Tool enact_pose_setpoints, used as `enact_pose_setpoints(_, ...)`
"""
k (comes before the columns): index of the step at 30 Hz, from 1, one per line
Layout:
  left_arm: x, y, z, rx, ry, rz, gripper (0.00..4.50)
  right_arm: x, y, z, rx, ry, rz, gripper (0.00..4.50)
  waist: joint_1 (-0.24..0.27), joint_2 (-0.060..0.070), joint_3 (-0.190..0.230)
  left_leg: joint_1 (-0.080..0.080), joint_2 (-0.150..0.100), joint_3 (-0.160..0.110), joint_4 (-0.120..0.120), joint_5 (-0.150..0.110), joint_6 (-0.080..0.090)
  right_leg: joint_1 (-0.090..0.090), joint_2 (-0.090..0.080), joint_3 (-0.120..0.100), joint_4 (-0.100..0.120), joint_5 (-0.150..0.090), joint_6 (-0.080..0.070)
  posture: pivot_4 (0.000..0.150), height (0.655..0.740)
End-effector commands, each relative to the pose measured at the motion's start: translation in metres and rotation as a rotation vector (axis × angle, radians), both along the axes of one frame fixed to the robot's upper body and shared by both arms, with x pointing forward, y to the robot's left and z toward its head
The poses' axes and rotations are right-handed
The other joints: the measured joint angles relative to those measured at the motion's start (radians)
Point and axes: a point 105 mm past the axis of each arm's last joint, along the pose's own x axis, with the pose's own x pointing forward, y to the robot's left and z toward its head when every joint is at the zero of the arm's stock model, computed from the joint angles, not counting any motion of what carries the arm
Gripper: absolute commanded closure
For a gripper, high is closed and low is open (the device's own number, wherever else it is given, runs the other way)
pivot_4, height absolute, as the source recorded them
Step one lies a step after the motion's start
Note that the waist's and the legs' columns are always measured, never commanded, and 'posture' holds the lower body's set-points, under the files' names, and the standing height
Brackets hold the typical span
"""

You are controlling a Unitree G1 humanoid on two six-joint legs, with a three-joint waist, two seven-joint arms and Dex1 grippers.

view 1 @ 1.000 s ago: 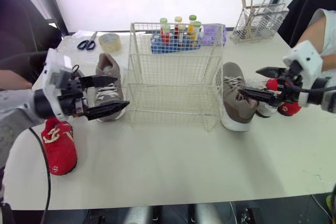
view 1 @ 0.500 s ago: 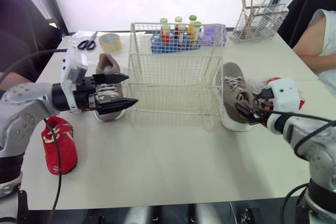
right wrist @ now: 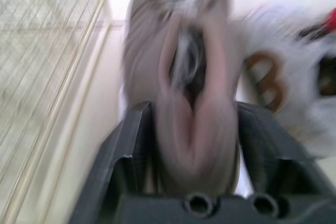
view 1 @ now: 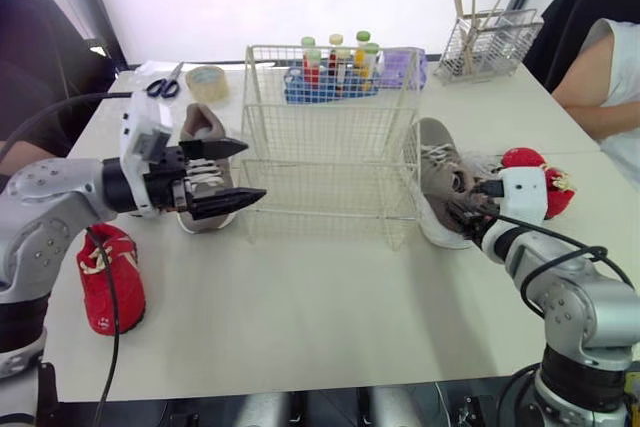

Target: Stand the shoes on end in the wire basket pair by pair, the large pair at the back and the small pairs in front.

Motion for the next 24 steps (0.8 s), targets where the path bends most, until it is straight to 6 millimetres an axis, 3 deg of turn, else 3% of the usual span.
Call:
enact_pose_setpoints(1,-0.004,0.002,0.012,-0.001,-0.058,0.010,0.00,0.002,0.000,0.009,0.015,-0.028,-0.010,3.88,0.000,0.000,0.000,0.000,0.000,0.000,0.000,0.000,0.000,0.000,0.000,0.000,0.000,0.000,0.000,0.150,0.7400)
enact_pose_setpoints(3,-0.003,0.002,0.013,-0.001,-0.061,0.012,0.00,0.003,0.002,0.017,0.028,-0.049,-0.007,4.31,0.000,0.000,0.000,0.000,0.000,0.000,0.000,0.000,0.000,0.000,0.000,0.000,0.000,0.000,0.000,0.150,0.7400)
enact_pose_setpoints(7,0.000,0.002,0.015,0.000,-0.070,0.012,0.00,0.007,0.002,0.046,0.038,-0.117,-0.023,4.31,0.000,0.002,0.001,0.000,0.000,0.000,0.000,0.000,0.000,0.000,0.000,0.000,0.000,0.000,0.000,0.150,0.7400)
enact_pose_setpoints(11,0.002,0.001,0.019,0.000,-0.081,0.007,0.00,0.013,0.001,0.096,0.034,-0.240,-0.014,4.31,0.000,0.004,0.002,0.000,0.000,0.000,-0.001,0.000,0.000,-0.001,0.000,0.000,0.000,0.000,0.000,0.150,0.7400)
enact_pose_setpoints(14,0.005,0.000,0.026,-0.018,-0.098,0.000,0.00,0.016,-0.004,0.149,-0.049,-0.385,0.002,4.31,0.002,0.005,0.003,0.000,0.000,0.000,-0.001,0.000,0.000,-0.001,0.000,0.000,0.000,0.000,0.000,0.150,0.7400)
enact_pose_setpoints(17,0.009,0.000,0.034,-0.044,-0.117,0.000,0.00,0.017,-0.007,0.186,-0.148,-0.498,0.031,4.31,0.003,0.004,0.003,0.000,-0.001,0.000,-0.001,0.000,0.000,0.000,0.000,-0.001,-0.001,0.000,0.000,0.150,0.7400)
enact_pose_setpoints(21,0.012,0.005,0.044,-0.080,-0.131,0.016,0.00,0.013,0.007,0.233,-0.204,-0.698,0.206,4.31,-0.004,0.004,0.003,0.000,-0.001,0.000,-0.001,0.000,0.001,0.000,-0.001,-0.001,-0.001,0.000,0.001,0.150,0.7400)
enact_pose_setpoints(24,0.018,0.014,0.057,-0.105,-0.137,0.043,0.00,0.000,0.033,0.258,-0.325,-0.819,0.466,4.31,-0.017,0.004,0.005,0.000,-0.001,0.001,-0.001,0.000,0.001,0.000,0.000,-0.001,-0.001,0.001,0.001,0.150,0.7400)
